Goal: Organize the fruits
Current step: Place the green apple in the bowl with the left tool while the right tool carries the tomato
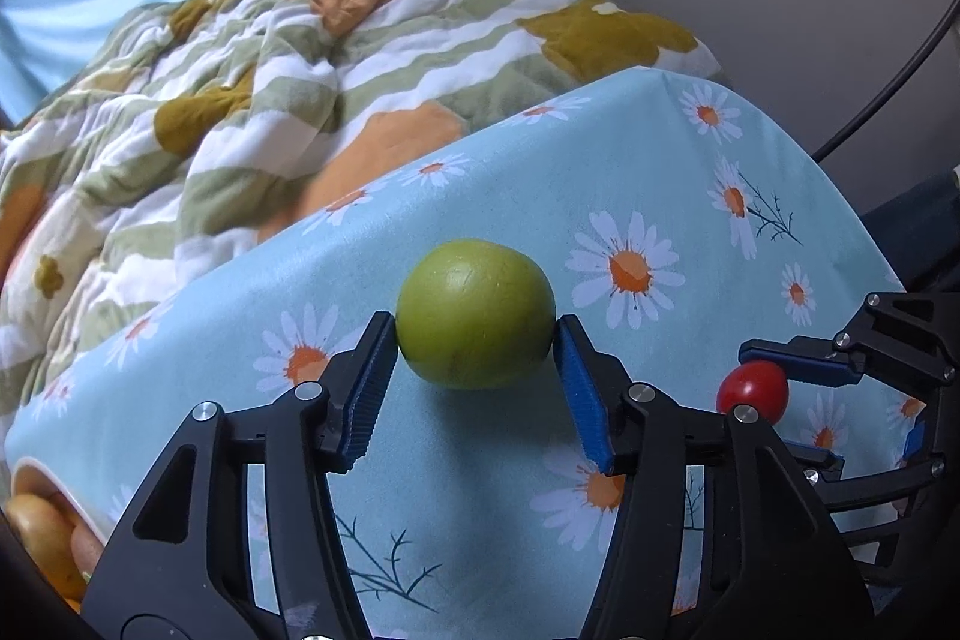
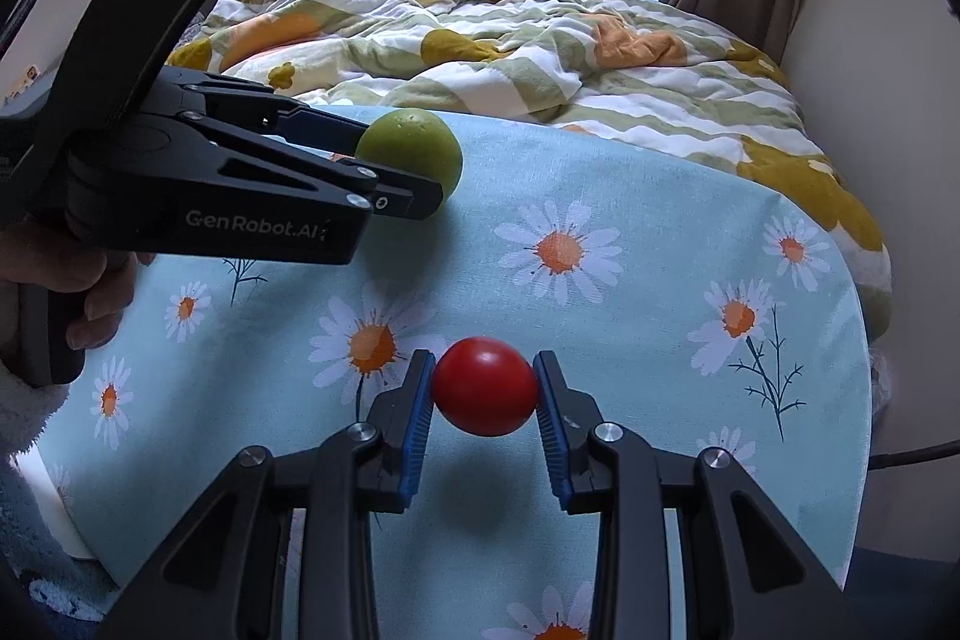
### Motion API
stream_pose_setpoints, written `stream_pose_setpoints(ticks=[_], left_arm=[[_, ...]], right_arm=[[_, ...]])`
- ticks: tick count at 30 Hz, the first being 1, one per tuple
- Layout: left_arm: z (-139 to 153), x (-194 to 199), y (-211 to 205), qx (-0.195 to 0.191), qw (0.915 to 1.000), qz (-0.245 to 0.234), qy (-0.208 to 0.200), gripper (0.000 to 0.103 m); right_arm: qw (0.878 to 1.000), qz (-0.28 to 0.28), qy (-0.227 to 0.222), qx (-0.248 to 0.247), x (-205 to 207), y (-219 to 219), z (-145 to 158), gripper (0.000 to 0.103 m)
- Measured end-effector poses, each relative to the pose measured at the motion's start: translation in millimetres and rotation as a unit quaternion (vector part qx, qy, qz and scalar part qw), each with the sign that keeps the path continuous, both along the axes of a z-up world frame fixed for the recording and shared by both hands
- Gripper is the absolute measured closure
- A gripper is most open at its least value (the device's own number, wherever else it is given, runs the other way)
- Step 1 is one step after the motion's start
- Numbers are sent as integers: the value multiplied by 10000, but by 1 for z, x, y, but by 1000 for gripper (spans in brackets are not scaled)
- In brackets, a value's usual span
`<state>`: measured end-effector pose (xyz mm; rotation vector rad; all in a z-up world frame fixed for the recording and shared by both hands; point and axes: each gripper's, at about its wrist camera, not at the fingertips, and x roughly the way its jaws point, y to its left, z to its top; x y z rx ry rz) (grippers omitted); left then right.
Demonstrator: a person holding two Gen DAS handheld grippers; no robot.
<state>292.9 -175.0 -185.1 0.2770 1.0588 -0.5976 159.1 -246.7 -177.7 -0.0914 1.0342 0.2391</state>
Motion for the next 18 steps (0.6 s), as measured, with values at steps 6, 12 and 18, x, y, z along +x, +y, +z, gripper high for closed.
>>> stream_pose_setpoints(ticks=[6, 12, 18], left_arm=[[0, 3, -3, -21, 10000, -20, -62, 44], [4, -3, -1, -10, 9999, -16, -138, 44], [15, -10, 9, -103, 9997, 101, -205, 44]], right_arm=[[9999, -110, 5, 43, -1, -10, 0, 72], [9997, -201, -78, 107, 0, -16, 4, 72], [9996, -153, -223, 96, 0, -13, 14, 72]])
